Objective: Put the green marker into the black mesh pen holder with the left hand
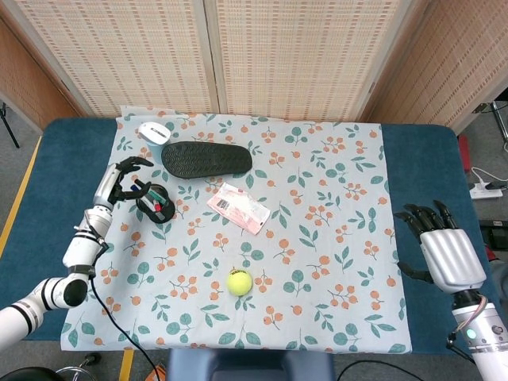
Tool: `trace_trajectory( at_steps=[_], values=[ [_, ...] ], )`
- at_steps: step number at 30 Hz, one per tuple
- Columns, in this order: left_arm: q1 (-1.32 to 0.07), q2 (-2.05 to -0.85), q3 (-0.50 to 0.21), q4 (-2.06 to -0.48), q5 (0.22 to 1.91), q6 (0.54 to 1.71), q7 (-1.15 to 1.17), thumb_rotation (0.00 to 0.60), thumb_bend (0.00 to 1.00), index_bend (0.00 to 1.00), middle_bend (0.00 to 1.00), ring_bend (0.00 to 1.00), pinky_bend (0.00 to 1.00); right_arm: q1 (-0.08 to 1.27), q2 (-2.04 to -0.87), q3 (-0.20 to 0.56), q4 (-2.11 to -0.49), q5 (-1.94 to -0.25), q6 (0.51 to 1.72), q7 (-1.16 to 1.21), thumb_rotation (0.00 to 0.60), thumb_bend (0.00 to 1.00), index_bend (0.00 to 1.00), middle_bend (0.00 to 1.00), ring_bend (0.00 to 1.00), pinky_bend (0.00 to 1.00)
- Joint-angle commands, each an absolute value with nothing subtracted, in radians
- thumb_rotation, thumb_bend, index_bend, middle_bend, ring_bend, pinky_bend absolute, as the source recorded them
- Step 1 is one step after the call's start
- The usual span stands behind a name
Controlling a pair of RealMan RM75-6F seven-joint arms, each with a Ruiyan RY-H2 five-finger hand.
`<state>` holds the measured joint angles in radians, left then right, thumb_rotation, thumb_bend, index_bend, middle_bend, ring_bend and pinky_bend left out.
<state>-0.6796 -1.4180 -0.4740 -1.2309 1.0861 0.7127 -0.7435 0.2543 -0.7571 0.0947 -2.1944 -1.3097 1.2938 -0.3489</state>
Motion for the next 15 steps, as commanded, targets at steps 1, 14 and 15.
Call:
trace_trajectory(
  at_steps=[1, 14, 15],
  values=[
    [-0.676, -1.410, -0.469, -1.238, 1.110, 0.742, -0.737, 0.600, 0.36, 0.38, 0.28, 0.09, 0.16, 0.254, -0.756, 0.095, -2.195, -1.311, 1.294, -0.347, 0.600, 0.10, 0.21, 0.13, 0.13, 0.00],
    [-0.498, -1.146, -0.336, -1.579, 1.390, 1.186, -0.134, 0.600, 0.36, 0.31, 0.26, 0.10, 0.18, 0.246, -0.736, 0.085, -2.202, -1.372, 1.289, -0.291, 0.600, 0.10, 0.21, 0.13, 0.13, 0.00],
    [-0.463, -1.128, -0.312, -1.599, 1.400, 1.230, -0.067, 0.600, 0.36, 0.30, 0.25, 0.10, 0.18, 0.247, -0.735, 0.083, -2.202, -1.380, 1.286, -0.285, 0.600, 0.10, 0.21, 0.13, 0.13, 0.00]
  ],
)
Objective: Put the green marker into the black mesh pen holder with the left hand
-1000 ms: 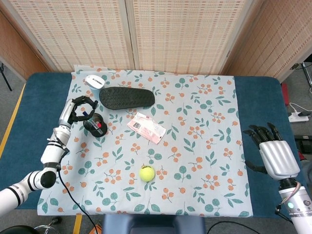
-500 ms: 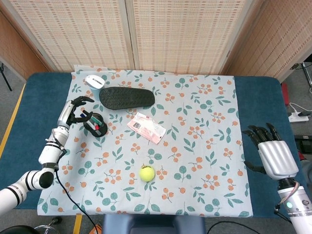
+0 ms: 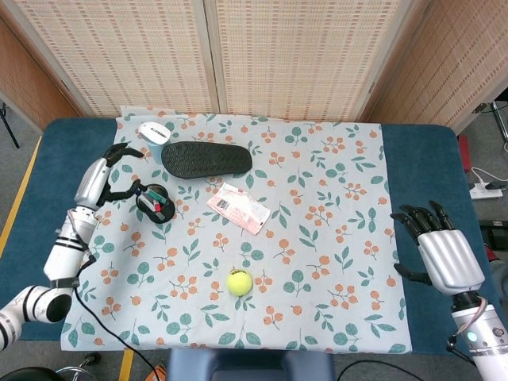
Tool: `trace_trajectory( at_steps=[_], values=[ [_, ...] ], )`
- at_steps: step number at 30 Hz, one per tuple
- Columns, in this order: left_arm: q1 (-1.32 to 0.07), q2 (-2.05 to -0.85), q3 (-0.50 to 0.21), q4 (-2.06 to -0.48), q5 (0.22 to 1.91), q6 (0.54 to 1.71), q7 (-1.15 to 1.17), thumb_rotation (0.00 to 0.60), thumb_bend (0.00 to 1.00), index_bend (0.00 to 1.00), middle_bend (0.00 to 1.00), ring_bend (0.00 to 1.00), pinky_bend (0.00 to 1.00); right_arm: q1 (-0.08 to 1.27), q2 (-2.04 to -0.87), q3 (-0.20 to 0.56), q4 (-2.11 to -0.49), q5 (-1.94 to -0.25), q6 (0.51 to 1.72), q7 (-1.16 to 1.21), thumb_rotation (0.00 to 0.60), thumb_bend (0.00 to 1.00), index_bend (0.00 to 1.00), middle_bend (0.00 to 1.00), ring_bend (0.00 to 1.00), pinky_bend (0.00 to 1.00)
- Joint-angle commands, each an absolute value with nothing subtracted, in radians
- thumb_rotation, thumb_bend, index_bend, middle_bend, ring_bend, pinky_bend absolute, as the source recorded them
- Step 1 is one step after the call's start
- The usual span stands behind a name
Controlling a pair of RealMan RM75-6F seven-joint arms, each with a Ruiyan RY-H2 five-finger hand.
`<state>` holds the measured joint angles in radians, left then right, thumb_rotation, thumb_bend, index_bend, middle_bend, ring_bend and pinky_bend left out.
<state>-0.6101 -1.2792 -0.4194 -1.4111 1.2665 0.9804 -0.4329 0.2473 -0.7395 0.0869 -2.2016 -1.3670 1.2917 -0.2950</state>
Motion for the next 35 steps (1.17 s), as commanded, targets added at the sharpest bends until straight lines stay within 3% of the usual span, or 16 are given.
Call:
trace_trajectory(
  at_steps=[1, 8, 12, 20, 35],
  values=[
    [-0.437, -1.114, -0.293, -1.611, 1.406, 1.258, -0.032, 0.600, 0.36, 0.29, 0.24, 0.10, 0.18, 0.247, -0.734, 0.081, -2.203, -1.386, 1.283, -0.282, 0.600, 0.10, 0.21, 0.13, 0.13, 0.00],
    [-0.278, -1.037, -0.162, -1.572, 1.403, 1.335, -0.040, 0.600, 0.36, 0.24, 0.17, 0.07, 0.16, 0.246, -0.733, 0.070, -2.216, -1.431, 1.274, -0.284, 0.600, 0.10, 0.22, 0.13, 0.13, 0.00],
    [-0.231, -1.046, -0.131, -1.499, 1.353, 1.323, -0.100, 0.600, 0.36, 0.21, 0.14, 0.04, 0.15, 0.242, -0.736, 0.065, -2.225, -1.445, 1.279, -0.299, 0.600, 0.10, 0.22, 0.13, 0.13, 0.00],
    [-0.208, -1.077, -0.112, -1.399, 1.304, 1.274, -0.167, 0.600, 0.36, 0.16, 0.09, 0.01, 0.14, 0.242, -0.745, 0.065, -2.231, -1.436, 1.280, -0.330, 0.600, 0.10, 0.22, 0.13, 0.13, 0.00],
    [-0.214, -1.097, -0.117, -1.373, 1.307, 1.261, -0.180, 0.600, 0.36, 0.15, 0.08, 0.01, 0.14, 0.251, -0.756, 0.071, -2.222, -1.410, 1.270, -0.346, 0.600, 0.10, 0.22, 0.13, 0.13, 0.00]
  ],
)
